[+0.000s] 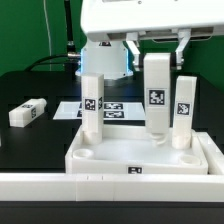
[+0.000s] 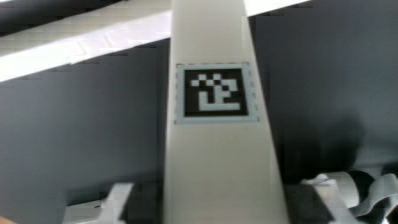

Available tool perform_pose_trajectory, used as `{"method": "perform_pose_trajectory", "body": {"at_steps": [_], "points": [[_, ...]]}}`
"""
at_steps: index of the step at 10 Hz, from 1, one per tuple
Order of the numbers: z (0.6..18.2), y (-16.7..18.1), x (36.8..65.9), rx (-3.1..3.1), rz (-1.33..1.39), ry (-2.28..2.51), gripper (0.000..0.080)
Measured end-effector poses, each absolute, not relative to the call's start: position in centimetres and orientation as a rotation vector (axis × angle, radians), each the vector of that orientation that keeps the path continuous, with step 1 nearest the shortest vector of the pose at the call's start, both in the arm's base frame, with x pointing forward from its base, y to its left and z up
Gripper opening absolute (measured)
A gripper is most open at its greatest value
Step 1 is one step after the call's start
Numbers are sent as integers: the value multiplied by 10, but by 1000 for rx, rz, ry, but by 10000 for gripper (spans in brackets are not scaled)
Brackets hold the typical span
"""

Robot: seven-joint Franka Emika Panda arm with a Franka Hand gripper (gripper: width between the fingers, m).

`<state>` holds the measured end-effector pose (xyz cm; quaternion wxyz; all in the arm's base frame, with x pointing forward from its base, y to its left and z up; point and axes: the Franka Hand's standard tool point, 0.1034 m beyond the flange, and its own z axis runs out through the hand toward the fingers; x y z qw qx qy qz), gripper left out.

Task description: Assemble desk

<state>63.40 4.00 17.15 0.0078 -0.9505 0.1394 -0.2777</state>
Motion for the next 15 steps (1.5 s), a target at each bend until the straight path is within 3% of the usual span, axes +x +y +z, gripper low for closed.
{"method": "perform_pose_trajectory", "body": {"at_steps": [4, 8, 15], "points": [[169, 42, 633, -2973, -861, 438, 290], [154, 89, 615, -2990, -831, 311, 290], [150, 82, 622, -3059, -820, 106, 290]]}}
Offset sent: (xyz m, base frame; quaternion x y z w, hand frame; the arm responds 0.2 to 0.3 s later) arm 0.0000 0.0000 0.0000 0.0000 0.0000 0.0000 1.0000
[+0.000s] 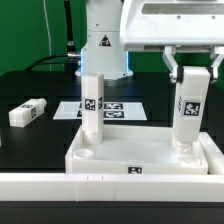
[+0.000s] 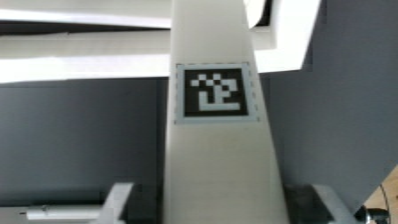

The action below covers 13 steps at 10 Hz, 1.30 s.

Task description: Assemble desk

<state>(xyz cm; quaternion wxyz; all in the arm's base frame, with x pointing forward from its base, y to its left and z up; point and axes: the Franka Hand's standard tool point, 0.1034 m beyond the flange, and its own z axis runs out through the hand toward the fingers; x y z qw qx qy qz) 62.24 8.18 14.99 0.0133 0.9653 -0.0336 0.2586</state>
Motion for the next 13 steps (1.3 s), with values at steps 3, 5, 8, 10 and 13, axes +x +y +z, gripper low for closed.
{"method": "perform_pose_trajectory", "body": {"at_steps": [3, 5, 8, 10, 13], "points": [[149, 80, 622, 3007, 804, -111, 290], [146, 84, 621, 3012, 799, -127, 290], [142, 103, 621, 3022, 799, -109, 290], [138, 105, 620, 3018, 797, -101, 290], [138, 100, 621, 3014, 796, -96, 290]]}}
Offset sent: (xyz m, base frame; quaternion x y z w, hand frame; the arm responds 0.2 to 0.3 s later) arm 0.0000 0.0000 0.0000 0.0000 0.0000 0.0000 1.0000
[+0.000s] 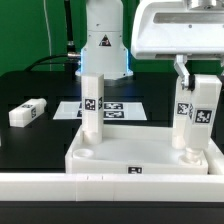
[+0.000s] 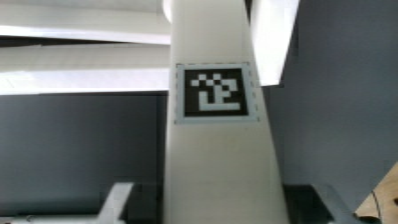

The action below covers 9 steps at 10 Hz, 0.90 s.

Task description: Assemble desk

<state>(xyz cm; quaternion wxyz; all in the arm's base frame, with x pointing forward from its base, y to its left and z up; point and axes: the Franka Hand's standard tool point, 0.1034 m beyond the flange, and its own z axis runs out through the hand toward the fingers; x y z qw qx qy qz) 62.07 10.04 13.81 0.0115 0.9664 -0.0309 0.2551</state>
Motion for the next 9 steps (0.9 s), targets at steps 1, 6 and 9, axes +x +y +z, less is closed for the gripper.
{"method": "perform_pose_trajectory", "body": {"at_steps": [1, 6, 9], "points": [[137, 95, 621, 3008, 792, -88, 290], [137, 94, 622, 3005, 798, -92, 290], [133, 96, 622, 2997, 815, -80, 290]]}}
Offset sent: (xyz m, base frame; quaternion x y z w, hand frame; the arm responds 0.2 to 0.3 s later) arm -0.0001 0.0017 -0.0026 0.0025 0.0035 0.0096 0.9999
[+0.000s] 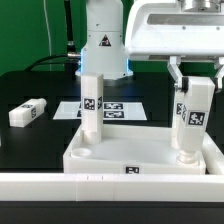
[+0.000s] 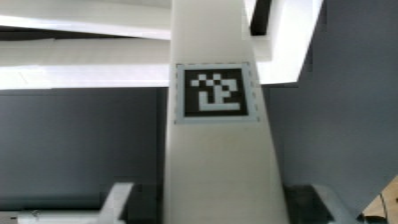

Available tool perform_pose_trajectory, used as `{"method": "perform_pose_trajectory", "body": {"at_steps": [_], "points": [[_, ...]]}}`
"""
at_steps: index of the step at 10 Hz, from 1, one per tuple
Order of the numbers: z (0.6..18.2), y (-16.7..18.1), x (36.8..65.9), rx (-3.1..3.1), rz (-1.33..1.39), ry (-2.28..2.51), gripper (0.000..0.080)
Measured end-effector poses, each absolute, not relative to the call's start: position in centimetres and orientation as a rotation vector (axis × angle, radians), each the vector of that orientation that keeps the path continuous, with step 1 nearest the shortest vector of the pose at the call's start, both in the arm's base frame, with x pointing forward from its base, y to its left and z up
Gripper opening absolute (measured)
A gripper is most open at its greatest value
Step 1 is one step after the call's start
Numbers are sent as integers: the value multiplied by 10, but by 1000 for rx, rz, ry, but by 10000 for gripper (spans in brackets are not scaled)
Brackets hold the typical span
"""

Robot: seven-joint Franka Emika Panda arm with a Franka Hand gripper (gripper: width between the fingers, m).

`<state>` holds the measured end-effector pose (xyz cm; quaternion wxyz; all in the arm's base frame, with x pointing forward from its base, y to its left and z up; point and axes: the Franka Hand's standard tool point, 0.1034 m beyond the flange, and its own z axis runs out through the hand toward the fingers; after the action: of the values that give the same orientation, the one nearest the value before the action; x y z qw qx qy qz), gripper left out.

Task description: Assemble desk

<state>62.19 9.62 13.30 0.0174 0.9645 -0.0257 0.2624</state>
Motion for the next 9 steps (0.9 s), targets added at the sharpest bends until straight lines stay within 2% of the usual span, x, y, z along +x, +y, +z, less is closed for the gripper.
{"method": "perform_pose_trajectory", "body": {"at_steps": [3, 6, 7, 8, 9], "points": [[124, 101, 617, 2997, 804, -62, 290], [123, 101, 618, 2982, 843, -52, 290], [122, 101, 618, 2982, 840, -53, 350], [122, 101, 618, 2982, 839, -53, 485], [122, 101, 618, 2982, 838, -52, 485]]}}
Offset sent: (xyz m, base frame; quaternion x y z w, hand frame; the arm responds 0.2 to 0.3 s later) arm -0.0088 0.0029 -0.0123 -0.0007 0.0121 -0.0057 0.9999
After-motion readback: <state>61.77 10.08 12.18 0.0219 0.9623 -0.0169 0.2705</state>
